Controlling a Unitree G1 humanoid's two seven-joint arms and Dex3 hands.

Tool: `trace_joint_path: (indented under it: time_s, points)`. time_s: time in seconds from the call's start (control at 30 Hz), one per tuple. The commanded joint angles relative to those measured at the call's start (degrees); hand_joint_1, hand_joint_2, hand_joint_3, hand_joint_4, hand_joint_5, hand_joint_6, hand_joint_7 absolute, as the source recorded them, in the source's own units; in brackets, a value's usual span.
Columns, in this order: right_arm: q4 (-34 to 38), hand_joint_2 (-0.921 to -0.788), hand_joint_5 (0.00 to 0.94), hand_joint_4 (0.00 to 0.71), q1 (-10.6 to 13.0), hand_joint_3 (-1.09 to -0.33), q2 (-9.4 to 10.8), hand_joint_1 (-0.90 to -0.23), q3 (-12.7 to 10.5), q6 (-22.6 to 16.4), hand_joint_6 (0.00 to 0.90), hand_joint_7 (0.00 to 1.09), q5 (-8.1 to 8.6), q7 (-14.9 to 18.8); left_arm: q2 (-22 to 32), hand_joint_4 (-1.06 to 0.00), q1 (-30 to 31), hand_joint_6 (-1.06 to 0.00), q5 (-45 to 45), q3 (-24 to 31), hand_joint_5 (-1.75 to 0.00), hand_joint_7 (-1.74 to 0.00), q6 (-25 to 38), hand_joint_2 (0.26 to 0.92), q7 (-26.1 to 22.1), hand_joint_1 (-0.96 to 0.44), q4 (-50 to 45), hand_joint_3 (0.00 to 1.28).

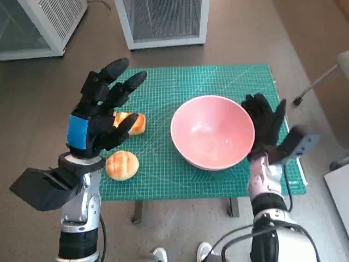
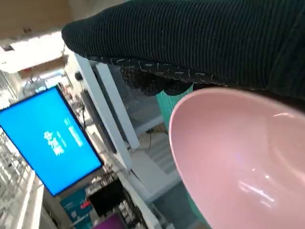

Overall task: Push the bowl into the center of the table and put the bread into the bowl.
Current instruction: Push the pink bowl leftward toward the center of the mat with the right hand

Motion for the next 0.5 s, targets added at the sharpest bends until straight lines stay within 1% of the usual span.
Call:
trace_joint_path:
  time_s: [0.03,0.27,0.5]
  points:
    - [1.2,-0.921,0.009,0.311,-0.8,-0.671,1.7,-0.371,0.2,1.8,0.117,0.49,-0.85,-0.8,0.5,-0.61,1.3,-0.34,0.7,0.9,-0.08,-0.41,-0.4,0.921,0.9,-0.44,-1.4,0.25]
    - [1.4,-0.921,0.003,0.299,-2.1,-0.676,3.2,-0.362,0.9,3.1,0.103,0.49,-1.61,-2.1,0.6,-0.62,2.4,-0.37,0.9,1.7,-0.05,-0.37,-0.4,0.921,1.6,-0.45,-2.2,0.24]
    - [1.6,-0.921,0.012,0.317,-3.1,-0.679,3.7,-0.361,1.6,4.5,0.113,0.49,-3.13,-3.3,0.5,-0.63,3.1,-0.38,0.5,1.8,-0.04,-0.35,0.5,0.921,1.7,-0.45,-3.0,0.24]
